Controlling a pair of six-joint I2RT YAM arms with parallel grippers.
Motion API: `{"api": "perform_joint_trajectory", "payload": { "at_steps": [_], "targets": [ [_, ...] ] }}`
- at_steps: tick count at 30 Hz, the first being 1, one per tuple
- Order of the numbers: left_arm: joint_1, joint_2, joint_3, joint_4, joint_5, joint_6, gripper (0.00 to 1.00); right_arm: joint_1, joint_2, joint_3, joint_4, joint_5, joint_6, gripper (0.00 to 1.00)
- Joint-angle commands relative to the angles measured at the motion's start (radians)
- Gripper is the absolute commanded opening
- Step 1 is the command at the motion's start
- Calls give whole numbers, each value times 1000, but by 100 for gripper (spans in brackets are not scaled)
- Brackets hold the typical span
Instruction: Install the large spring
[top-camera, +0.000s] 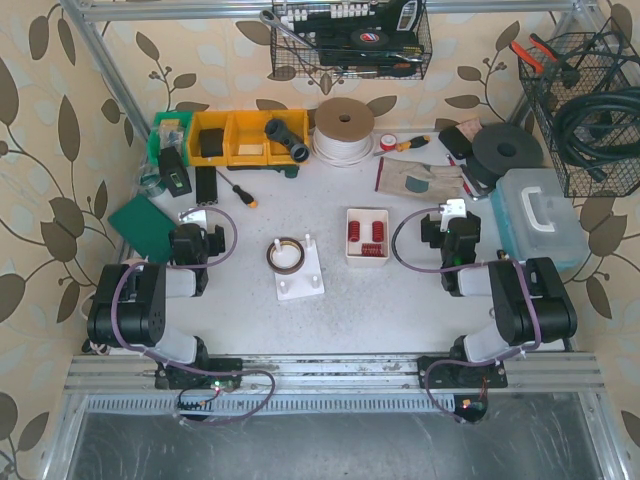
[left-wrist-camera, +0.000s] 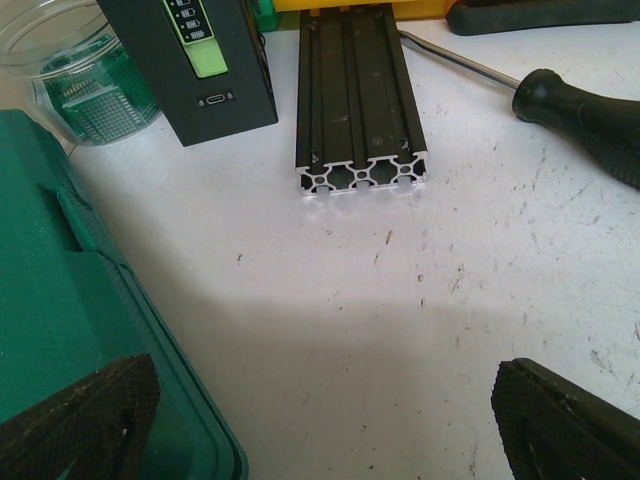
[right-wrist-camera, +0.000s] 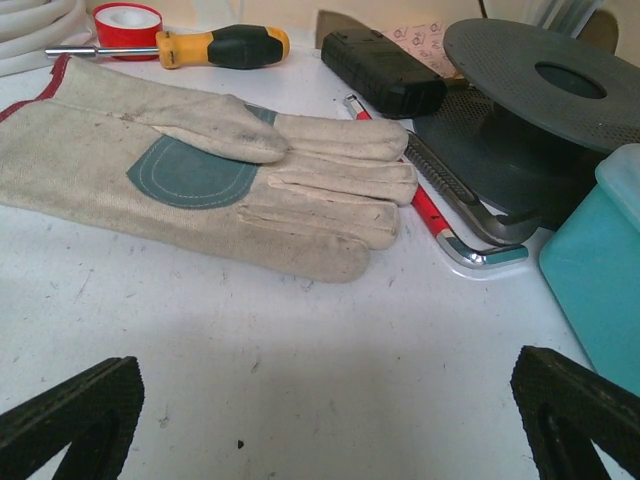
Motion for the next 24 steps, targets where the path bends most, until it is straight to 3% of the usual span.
{"api": "perform_joint_trajectory", "payload": {
  "at_steps": [1, 19, 22, 24],
  "targets": [
    [0, -11, 22, 15, 11, -10, 94, -4, -11, 12, 4, -17, 14, 100],
    [0, -16, 11, 31, 26, -8, 94, -4, -15, 9, 6, -15, 13, 100],
    [-16, -44, -52, 127, 64, 27, 94, 21, -35, 1, 8, -37, -27, 100],
    [-61, -57, -109, 225, -25, 46, 94, 32, -63, -17, 20, -6, -28, 100]
  ]
}}
